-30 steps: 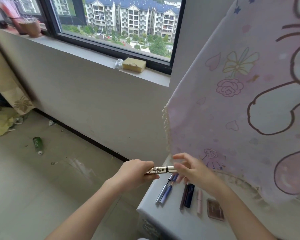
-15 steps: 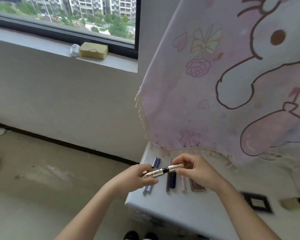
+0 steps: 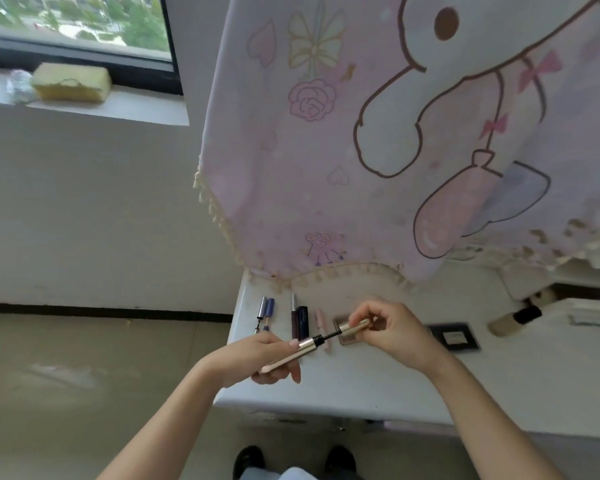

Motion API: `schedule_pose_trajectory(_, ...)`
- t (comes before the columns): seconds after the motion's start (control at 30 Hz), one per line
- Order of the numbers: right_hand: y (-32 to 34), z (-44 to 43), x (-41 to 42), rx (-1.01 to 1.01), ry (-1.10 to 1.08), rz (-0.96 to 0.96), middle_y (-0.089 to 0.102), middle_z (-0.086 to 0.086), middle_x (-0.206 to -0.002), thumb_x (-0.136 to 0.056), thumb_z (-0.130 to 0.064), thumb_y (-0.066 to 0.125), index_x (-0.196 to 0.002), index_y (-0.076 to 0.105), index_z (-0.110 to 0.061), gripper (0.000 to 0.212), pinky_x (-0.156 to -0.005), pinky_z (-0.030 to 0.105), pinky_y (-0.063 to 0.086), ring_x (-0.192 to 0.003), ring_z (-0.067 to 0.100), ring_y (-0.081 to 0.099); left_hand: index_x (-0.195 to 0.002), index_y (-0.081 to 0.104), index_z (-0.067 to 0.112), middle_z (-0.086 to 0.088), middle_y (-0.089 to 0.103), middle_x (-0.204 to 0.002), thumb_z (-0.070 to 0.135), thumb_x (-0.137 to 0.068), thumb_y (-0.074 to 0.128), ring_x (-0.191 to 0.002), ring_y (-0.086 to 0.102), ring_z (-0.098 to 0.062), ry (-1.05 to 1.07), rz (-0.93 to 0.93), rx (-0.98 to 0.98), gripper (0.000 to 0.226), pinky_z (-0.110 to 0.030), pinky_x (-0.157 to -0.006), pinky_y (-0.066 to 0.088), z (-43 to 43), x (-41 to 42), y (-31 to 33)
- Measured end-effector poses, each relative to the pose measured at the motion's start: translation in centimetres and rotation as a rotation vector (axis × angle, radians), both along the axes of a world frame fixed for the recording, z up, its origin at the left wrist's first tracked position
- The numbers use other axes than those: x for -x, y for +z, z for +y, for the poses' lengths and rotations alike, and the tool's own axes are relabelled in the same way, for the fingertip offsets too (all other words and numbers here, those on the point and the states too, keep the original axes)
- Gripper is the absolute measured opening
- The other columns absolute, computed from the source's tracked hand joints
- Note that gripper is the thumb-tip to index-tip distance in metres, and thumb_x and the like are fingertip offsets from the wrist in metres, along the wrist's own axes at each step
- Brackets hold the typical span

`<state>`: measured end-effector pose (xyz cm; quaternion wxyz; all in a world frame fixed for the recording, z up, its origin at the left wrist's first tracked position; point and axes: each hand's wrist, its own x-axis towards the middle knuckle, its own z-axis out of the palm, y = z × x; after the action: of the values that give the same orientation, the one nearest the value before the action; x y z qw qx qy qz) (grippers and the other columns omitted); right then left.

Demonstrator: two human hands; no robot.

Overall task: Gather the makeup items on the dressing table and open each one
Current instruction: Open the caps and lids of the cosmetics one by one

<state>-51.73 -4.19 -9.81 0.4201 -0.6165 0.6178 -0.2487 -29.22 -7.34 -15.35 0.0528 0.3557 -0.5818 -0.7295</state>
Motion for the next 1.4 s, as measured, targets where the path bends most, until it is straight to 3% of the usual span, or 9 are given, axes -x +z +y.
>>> schedule_pose_trajectory(0.2, -0.6, 0.2, 3.7, -0.007, 0.055, -0.148, 0.06, -0.002, -0.083, -0.074, -0.008, 0.067, -0.067, 0.068, -0.031, 0.025, -0.074, 0.017, 0.045, -0.077, 0.011, 0.055, -0.085, 0.066, 0.013, 0.011, 0.043, -0.048, 0.03, -0.098, 0.037, -0.045, 0.031, -0.008, 0.129, -0.041, 0.066, 0.036, -0.018, -0.046, 0.022, 1.6, 3.1, 0.8)
schedule_pose_trajectory(0.43, -1.8, -0.1, 8.7, -0.034, 0.127, -0.242, 0.066, -0.012, -0.068, -0.079, 0.01, 0.06, -0.073, 0.065, -0.025, 0.035, -0.062, 0.007, 0.043, -0.062, -0.006, 0.056, -0.074, 0.05, 0.015, 0.007, 0.048, -0.05, 0.017, -0.092, 0.051, -0.041, 0.032, -0.005, 0.417, -0.153, 0.113, 0.018, -0.015, -0.044, 0.022, 5.6, 8.5, 0.8)
schedule_pose_trajectory(0.53, -2.7, -0.6, 9.7, -0.017, 0.297, -0.062, 0.063, -0.016, -0.076, -0.082, 0.0, 0.061, -0.081, 0.065, -0.027, 0.027, -0.072, 0.012, 0.046, -0.07, -0.008, 0.058, -0.072, 0.055, 0.015, 0.006, 0.053, -0.051, 0.015, -0.089, 0.057, -0.04, 0.033, -0.005, 0.576, -0.172, 0.097, 0.016, -0.014, -0.043, 0.023, 7.4, 10.1, -0.1)
schedule_pose_trajectory(0.6, -3.6, -0.9, 9.6, 0.074, 0.485, 0.144, 0.064, -0.01, -0.09, -0.084, -0.01, 0.061, -0.095, 0.068, -0.024, 0.019, -0.082, 0.018, 0.045, -0.086, 0.007, 0.06, -0.069, 0.059, 0.014, 0.005, 0.055, -0.051, 0.016, -0.088, 0.059, -0.041, 0.032, -0.006, 0.707, -0.177, 0.065, 0.018, -0.014, -0.042, 0.023, 8.8, 10.5, -0.8)
schedule_pose_trajectory(0.67, -4.3, -1.1, 8.9, 0.137, 0.65, 0.243, 0.065, 0.001, -0.101, -0.087, -0.011, 0.056, -0.107, 0.066, -0.014, 0.022, -0.075, 0.004, 0.036, -0.094, 0.016, 0.058, -0.064, 0.062, 0.016, 0.004, 0.057, -0.053, 0.019, -0.088, 0.058, -0.043, 0.032, -0.007, 0.799, -0.206, 0.036, 0.025, -0.014, -0.043, 0.024, 10.2, 10.3, -1.4)
schedule_pose_trajectory(0.87, -6.0, -2.0, 5.9, 0.16, 0.862, 0.303, 0.065, 0.008, -0.105, -0.088, -0.012, 0.056, -0.107, 0.064, -0.008, 0.021, -0.083, 0.018, 0.039, -0.087, 0.008, 0.049, -0.081, 0.065, 0.004, 0.003, 0.056, -0.05, 0.027, -0.094, 0.049, -0.039, 0.032, -0.006, 0.917, -0.24, -0.028, 0.031, -0.014, -0.04, 0.022, 12.4, 8.9, -2.3)
schedule_pose_trajectory(1.0, -7.0, -2.8, 4.6, 0.196, 0.911, 0.303, 0.062, 0.001, -0.103, -0.086, -0.015, 0.06, -0.107, 0.063, -0.01, 0.022, -0.071, 0.004, 0.032, -0.086, 0.004, 0.045, -0.079, 0.06, 0.007, 0.001, 0.055, -0.047, 0.028, -0.095, 0.045, -0.037, 0.03, -0.007, 0.971, -0.185, -0.079, 0.03, -0.016, -0.037, 0.02, 12.1, 7.8, -2.8)
schedule_pose_trajectory(1.17, -8.0, -4.7, 3.3, 0.162, 0.918, 0.355, 0.051, -0.017, -0.086, -0.084, -0.014, 0.06, -0.101, 0.064, -0.01, 0.018, -0.1, 0.028, 0.035, -0.084, 0.015, 0.052, -0.086, 0.054, 0.014, -0.002, 0.064, -0.064, 0.022, -0.086, 0.062, -0.044, 0.033, -0.01, 0.96, -0.177, -0.125, 0.011, -0.016, -0.04, 0.023, 11.0, 6.8, -3.6)
schedule_pose_trajectory(1.4, -8.3, -7.9, 0.9, 0.314, 1.02, 0.691, 0.05, 0.006, -0.118, -0.089, -0.015, 0.049, -0.112, 0.057, -0.012, 0.024, -0.069, 0.024, 0.031, -0.105, 0.024, 0.05, -0.077, 0.05, 0.023, 0.003, 0.053, -0.072, 0.006, -0.077, 0.057, -0.056, 0.046, -0.01, 1.053, -0.512, 0.113, 0.018, -0.017, -0.049, 0.038, 7.8, 7.2, -5.8)
